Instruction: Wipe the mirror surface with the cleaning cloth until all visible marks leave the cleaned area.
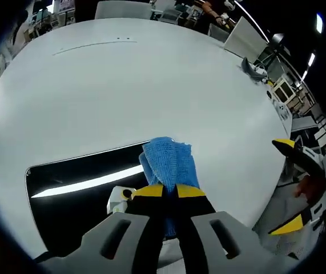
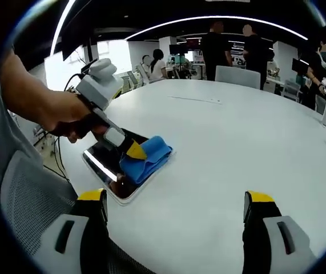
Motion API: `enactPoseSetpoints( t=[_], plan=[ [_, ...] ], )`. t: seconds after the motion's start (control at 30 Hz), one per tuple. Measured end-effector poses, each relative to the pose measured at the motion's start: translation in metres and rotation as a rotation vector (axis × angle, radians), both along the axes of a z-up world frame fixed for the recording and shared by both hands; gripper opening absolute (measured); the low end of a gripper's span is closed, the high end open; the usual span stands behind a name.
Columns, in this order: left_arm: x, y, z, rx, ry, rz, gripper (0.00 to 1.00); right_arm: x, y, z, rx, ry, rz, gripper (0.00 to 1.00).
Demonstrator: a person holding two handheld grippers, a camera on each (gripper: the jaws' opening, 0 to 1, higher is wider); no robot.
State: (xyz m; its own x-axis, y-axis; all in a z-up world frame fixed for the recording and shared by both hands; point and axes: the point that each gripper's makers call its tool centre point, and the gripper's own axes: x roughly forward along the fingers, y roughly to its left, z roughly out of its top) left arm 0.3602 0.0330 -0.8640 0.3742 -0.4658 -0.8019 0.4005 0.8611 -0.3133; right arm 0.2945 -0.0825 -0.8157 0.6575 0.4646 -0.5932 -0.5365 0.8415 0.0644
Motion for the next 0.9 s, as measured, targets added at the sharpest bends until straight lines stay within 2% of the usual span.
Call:
enactPoseSetpoints(
  t=[0.33,0.43,0.7,0.9],
  plan=[
    [0.0,0.001,0.0,-0.01,0.0,-0.002,0.03,-0.001,0.0,-0.001,-0.001,0.007,-0.002,0.98],
    [-0.001,0.003,0.001,0.004,-0.014,-0.056,0.03,-0.001,-0.001,-0.001,-0.004,0.007,-0.003,0.98],
    [-0.001,0.019,0.0,-0.016,0.004,-0.02,0.03,-0.001,-0.002,-0.002,-0.009,0.009,-0.01,0.98],
    [-0.001,0.045,0.001,-0.018,0.003,0.016,0.03,-0.002,0.0,-0.004,-0.012,0.015,0.0,0.98]
  ],
)
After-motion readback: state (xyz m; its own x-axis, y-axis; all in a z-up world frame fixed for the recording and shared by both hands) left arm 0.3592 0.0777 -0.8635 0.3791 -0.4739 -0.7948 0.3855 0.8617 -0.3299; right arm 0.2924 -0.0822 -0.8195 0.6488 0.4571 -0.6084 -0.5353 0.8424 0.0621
